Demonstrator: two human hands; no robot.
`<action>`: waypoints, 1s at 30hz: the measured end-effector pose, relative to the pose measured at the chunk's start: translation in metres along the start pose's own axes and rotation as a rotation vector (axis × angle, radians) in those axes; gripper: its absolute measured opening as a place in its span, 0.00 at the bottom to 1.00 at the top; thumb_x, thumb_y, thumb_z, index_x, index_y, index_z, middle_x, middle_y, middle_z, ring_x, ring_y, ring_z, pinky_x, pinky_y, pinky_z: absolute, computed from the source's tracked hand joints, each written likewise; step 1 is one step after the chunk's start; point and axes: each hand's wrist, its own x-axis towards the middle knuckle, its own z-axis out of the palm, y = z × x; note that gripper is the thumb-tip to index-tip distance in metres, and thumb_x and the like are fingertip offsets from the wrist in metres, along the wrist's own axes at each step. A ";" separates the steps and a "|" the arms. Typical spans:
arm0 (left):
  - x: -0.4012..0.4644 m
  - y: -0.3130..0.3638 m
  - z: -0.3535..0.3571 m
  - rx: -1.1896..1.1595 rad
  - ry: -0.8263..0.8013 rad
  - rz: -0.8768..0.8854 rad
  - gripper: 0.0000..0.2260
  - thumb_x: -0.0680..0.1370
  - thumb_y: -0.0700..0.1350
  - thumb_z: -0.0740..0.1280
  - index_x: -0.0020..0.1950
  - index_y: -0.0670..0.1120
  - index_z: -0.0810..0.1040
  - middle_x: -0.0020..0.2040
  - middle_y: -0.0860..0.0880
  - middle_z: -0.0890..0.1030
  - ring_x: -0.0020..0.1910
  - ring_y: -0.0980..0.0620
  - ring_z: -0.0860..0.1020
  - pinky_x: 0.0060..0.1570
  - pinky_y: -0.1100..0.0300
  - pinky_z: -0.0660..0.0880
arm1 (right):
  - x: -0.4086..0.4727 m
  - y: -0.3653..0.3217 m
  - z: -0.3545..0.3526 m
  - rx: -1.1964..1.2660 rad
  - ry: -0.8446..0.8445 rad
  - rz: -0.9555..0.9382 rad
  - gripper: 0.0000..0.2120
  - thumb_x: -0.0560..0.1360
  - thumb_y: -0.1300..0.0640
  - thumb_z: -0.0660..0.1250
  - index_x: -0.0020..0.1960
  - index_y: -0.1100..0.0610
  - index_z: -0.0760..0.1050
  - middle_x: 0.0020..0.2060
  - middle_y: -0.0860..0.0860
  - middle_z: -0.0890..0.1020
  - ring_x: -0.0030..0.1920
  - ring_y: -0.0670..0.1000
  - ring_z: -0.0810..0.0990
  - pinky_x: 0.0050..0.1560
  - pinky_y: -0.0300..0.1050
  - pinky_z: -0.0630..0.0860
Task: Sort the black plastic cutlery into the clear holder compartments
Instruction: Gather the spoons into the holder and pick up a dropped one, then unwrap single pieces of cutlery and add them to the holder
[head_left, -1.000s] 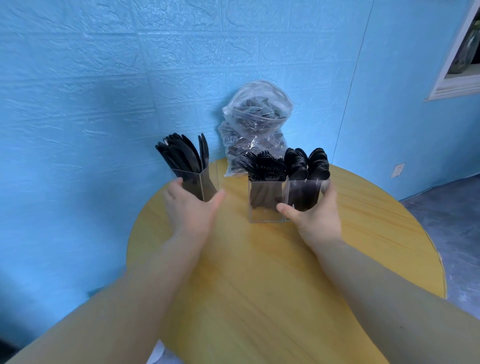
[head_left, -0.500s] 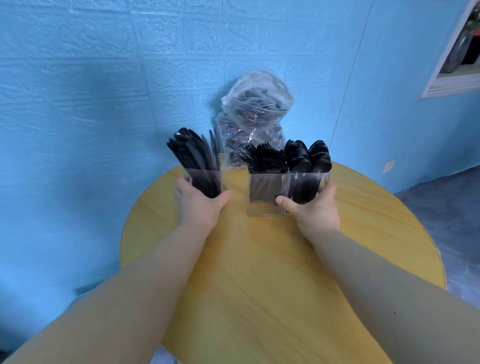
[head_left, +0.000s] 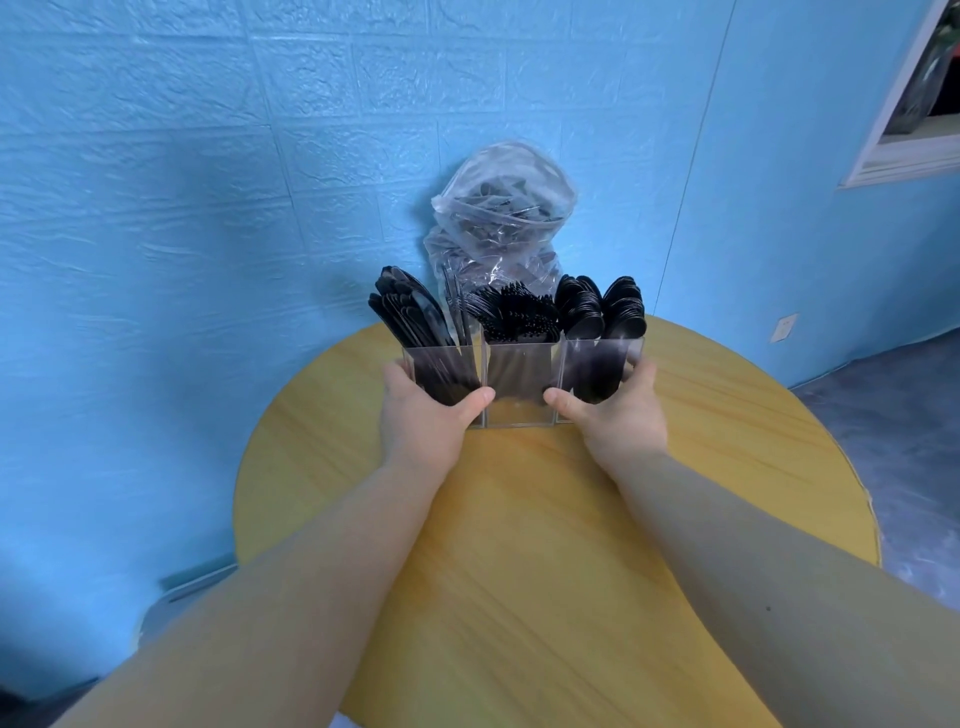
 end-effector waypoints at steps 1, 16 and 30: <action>0.000 0.000 0.001 0.001 -0.004 0.003 0.37 0.66 0.54 0.78 0.67 0.45 0.63 0.63 0.51 0.72 0.58 0.53 0.71 0.52 0.61 0.66 | 0.000 -0.001 0.000 -0.004 0.000 0.002 0.45 0.63 0.45 0.79 0.71 0.53 0.58 0.68 0.48 0.71 0.67 0.53 0.71 0.61 0.47 0.69; -0.026 0.053 -0.068 0.297 0.175 0.343 0.44 0.66 0.61 0.74 0.75 0.49 0.57 0.72 0.49 0.63 0.71 0.48 0.60 0.70 0.51 0.59 | -0.052 -0.045 -0.055 -0.058 0.097 -0.332 0.38 0.70 0.43 0.71 0.74 0.52 0.58 0.68 0.48 0.67 0.68 0.49 0.67 0.67 0.50 0.67; 0.100 0.151 -0.038 0.529 -0.160 0.631 0.17 0.80 0.47 0.63 0.69 0.51 0.71 0.69 0.49 0.69 0.66 0.47 0.69 0.65 0.54 0.64 | 0.085 -0.148 -0.057 -0.277 -0.005 -0.545 0.12 0.78 0.54 0.63 0.60 0.54 0.76 0.56 0.49 0.79 0.52 0.47 0.77 0.50 0.36 0.68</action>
